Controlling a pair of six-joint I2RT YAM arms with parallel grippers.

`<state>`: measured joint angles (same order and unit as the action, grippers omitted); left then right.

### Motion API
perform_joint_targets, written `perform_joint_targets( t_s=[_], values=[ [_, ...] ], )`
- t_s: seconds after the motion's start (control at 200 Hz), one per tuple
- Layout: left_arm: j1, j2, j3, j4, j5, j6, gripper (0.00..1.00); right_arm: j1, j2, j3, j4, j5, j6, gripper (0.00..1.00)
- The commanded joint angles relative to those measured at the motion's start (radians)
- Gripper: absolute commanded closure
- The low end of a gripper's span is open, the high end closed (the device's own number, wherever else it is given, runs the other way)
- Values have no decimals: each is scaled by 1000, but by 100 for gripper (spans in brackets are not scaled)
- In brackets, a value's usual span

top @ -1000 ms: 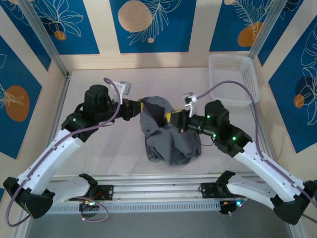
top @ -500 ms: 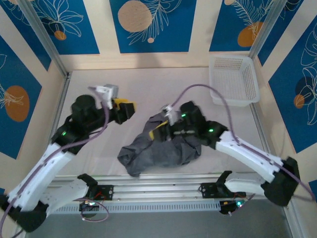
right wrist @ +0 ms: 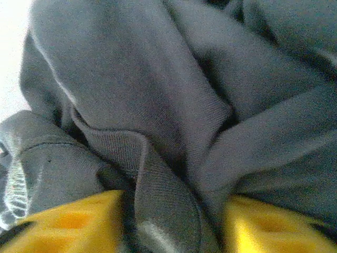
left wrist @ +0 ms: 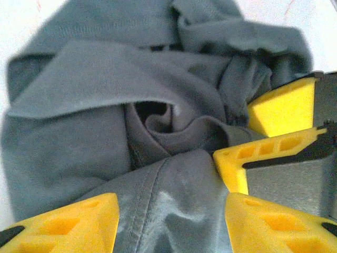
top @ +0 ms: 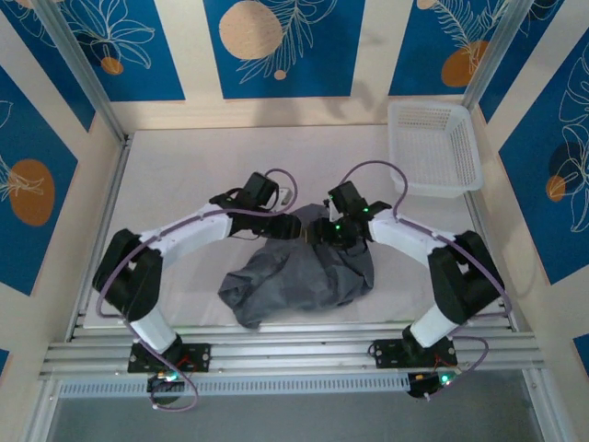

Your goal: Fold the inside-out t-shirt

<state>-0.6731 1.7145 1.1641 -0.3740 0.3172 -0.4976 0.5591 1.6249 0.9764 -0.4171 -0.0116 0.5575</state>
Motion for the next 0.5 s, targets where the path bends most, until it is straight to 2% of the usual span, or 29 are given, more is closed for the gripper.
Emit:
perform_joint_targets(
  t_s=[0.0, 0.015, 0.035, 0.085, 0.1, 0.18, 0.365, 0.495],
  values=[
    [-22, 21, -62, 50, 78, -59, 56, -1, -26, 52, -26, -6, 17, 95],
    [-24, 22, -70, 56, 81, -62, 59, -3, -37, 54, -30, 2, 18, 99],
    [-26, 22, -83, 66, 86, -67, 65, -5, -52, 57, -33, 11, 17, 100],
    [-28, 12, -120, 99, 108, -79, 94, -14, -102, 59, -36, 34, 19, 100],
    [-27, 5, -131, 110, 115, -82, 100, -17, -117, 59, -33, 38, 19, 100],
    [-23, -45, -167, 121, 95, -71, 100, -49, -213, 49, -10, 24, 29, 100],
    [56, -269, -221, 10, -73, -15, 100, -174, -429, 2, 50, -66, 67, 100],
    [137, -479, -289, -83, -263, 11, 100, -263, -565, -67, 121, -122, 84, 100]
  ],
)
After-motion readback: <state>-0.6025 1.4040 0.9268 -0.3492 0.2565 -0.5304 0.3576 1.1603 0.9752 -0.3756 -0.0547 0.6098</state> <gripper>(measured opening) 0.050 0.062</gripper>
